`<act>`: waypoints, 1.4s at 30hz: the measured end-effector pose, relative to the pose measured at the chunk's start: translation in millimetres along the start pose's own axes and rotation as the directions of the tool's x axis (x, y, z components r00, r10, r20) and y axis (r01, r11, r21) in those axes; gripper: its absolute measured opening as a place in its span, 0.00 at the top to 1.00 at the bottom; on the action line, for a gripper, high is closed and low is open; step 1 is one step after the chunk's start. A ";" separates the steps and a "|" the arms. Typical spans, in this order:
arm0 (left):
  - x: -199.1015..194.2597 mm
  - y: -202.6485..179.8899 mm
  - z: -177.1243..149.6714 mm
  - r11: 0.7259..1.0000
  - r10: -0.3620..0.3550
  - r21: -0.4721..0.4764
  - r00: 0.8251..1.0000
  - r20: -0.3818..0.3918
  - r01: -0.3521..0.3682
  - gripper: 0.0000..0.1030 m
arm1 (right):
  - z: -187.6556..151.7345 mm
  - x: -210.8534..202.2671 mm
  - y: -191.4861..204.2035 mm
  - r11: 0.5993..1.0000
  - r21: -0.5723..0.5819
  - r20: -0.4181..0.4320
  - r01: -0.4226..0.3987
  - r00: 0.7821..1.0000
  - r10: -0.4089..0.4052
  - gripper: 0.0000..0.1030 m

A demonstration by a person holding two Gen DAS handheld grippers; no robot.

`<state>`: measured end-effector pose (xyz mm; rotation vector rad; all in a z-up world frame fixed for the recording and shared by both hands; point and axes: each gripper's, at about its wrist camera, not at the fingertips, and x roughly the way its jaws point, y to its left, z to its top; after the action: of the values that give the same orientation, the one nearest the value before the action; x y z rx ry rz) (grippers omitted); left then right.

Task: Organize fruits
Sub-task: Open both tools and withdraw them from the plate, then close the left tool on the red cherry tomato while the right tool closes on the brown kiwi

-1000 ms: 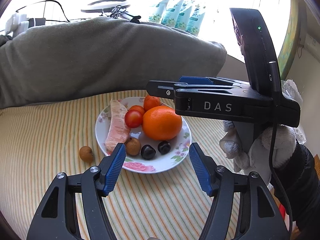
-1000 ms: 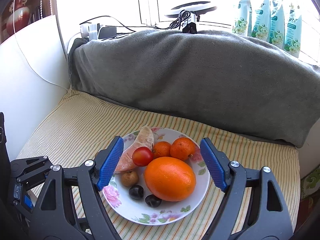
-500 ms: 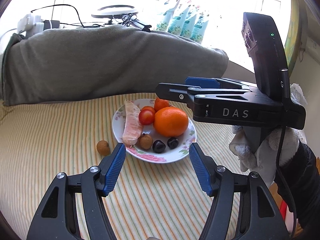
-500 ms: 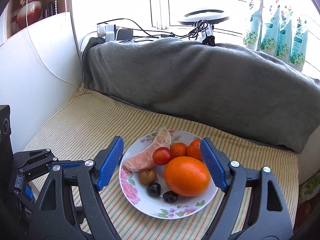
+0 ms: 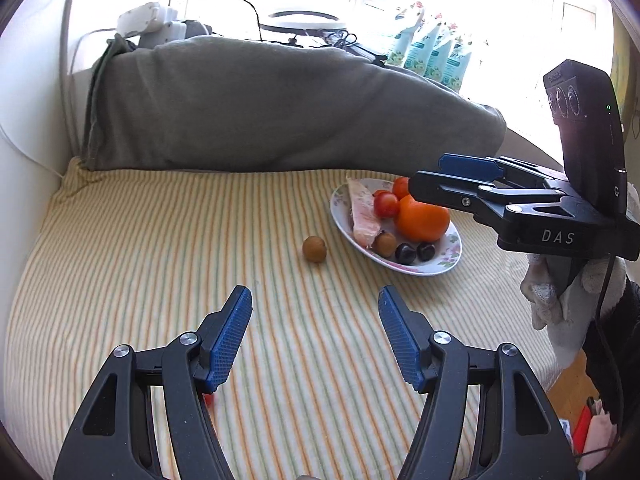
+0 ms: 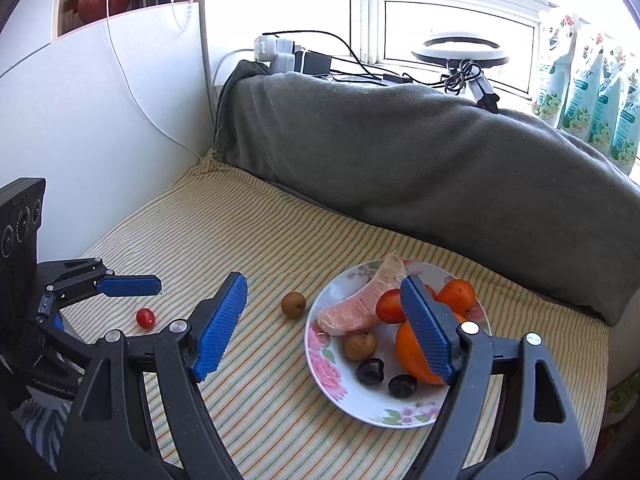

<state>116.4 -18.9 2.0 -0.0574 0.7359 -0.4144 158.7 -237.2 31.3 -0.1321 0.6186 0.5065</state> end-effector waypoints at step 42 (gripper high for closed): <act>4.0 62.7 -49.6 0.985 0.087 -0.138 0.990 -0.107 -0.101 0.47 | 0.1 128.8 52.2 0.869 -0.406 -0.445 -0.282 0.892 0.082 0.59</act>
<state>107.9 41.7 -49.7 -0.1366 0.8640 -0.2754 223.0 -138.3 -42.4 -0.6546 0.9262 0.8229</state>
